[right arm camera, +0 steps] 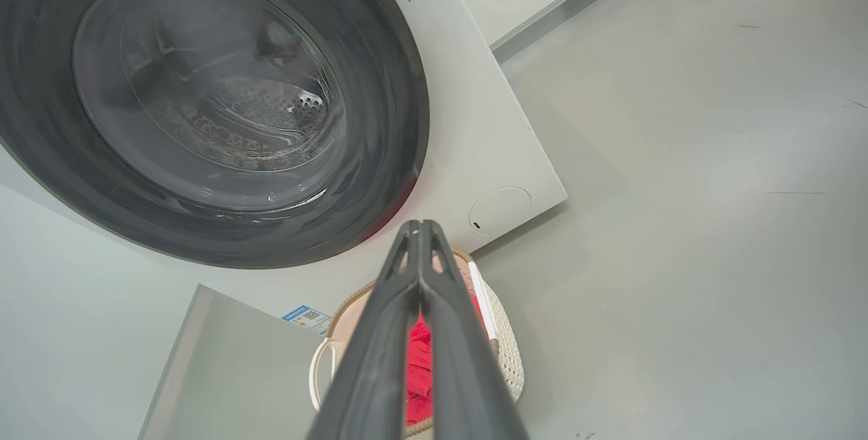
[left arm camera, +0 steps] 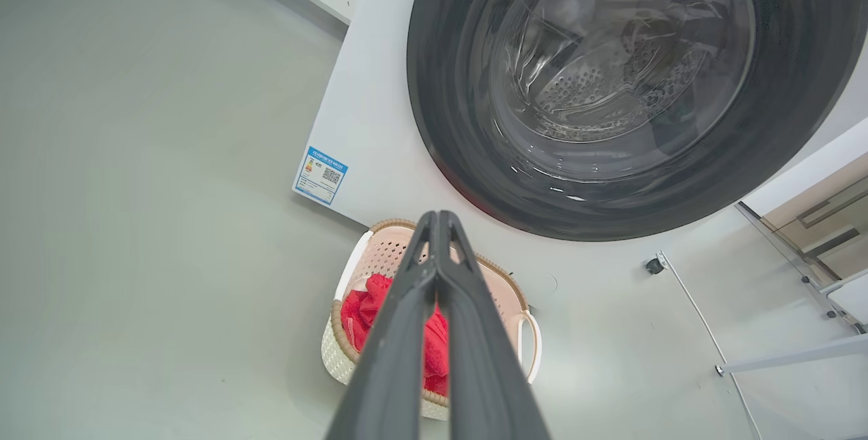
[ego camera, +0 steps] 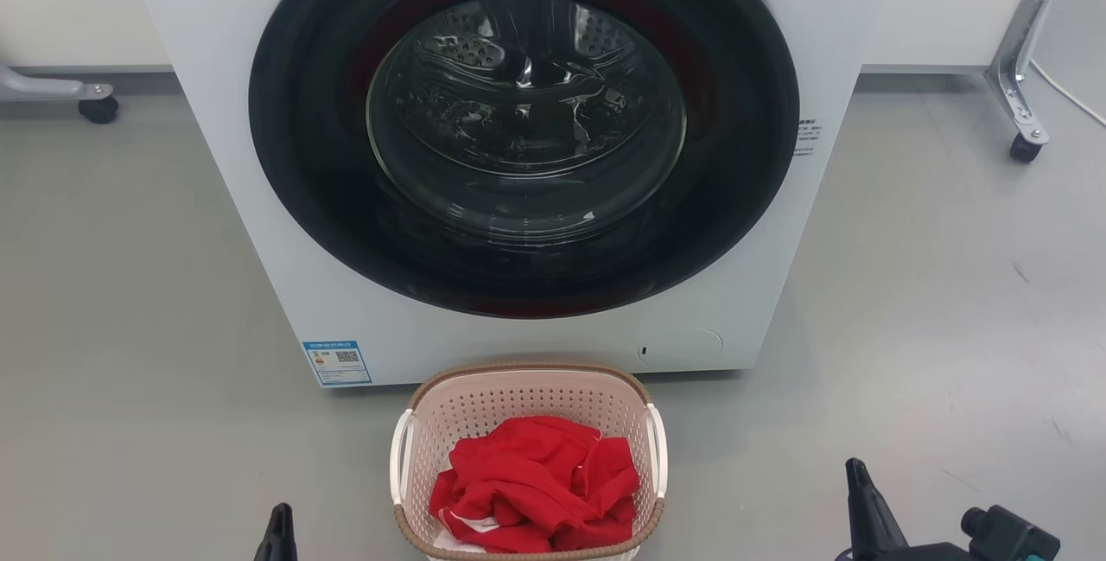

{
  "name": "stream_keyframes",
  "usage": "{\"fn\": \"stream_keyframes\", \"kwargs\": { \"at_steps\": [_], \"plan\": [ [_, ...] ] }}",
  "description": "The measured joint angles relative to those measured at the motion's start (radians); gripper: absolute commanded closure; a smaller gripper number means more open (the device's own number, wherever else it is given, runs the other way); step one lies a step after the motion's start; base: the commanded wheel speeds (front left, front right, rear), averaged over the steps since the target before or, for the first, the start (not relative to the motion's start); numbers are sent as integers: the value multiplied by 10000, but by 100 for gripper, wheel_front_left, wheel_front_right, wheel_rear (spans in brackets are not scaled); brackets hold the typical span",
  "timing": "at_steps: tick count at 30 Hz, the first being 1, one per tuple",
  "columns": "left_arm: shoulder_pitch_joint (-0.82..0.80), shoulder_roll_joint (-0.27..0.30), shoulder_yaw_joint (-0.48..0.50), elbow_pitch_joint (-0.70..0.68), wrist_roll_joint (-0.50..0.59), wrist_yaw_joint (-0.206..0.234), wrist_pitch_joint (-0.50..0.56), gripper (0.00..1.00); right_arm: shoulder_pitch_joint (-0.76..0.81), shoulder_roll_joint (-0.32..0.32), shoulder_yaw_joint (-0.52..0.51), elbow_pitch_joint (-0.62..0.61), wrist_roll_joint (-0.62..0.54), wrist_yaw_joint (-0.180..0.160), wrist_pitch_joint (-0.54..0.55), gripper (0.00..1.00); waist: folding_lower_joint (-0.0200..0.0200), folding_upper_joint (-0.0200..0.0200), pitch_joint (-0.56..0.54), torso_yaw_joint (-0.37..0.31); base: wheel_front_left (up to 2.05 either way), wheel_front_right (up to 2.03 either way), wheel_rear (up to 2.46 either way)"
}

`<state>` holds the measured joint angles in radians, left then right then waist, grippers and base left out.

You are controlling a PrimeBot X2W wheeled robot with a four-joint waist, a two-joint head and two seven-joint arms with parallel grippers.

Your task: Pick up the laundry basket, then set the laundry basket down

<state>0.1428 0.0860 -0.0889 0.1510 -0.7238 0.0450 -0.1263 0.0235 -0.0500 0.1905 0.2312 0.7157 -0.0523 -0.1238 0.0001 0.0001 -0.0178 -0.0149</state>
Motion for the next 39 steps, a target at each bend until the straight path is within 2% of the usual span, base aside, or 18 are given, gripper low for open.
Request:
{"fn": "stream_keyframes", "kwargs": {
  "at_steps": [39],
  "plan": [
    [-1257,-247,1095,874,-5258,-991,1457,100,-612,42,-1942,399,5323,1041,1417,100,0,-1,118,90,0,0,0]
  ]
}}
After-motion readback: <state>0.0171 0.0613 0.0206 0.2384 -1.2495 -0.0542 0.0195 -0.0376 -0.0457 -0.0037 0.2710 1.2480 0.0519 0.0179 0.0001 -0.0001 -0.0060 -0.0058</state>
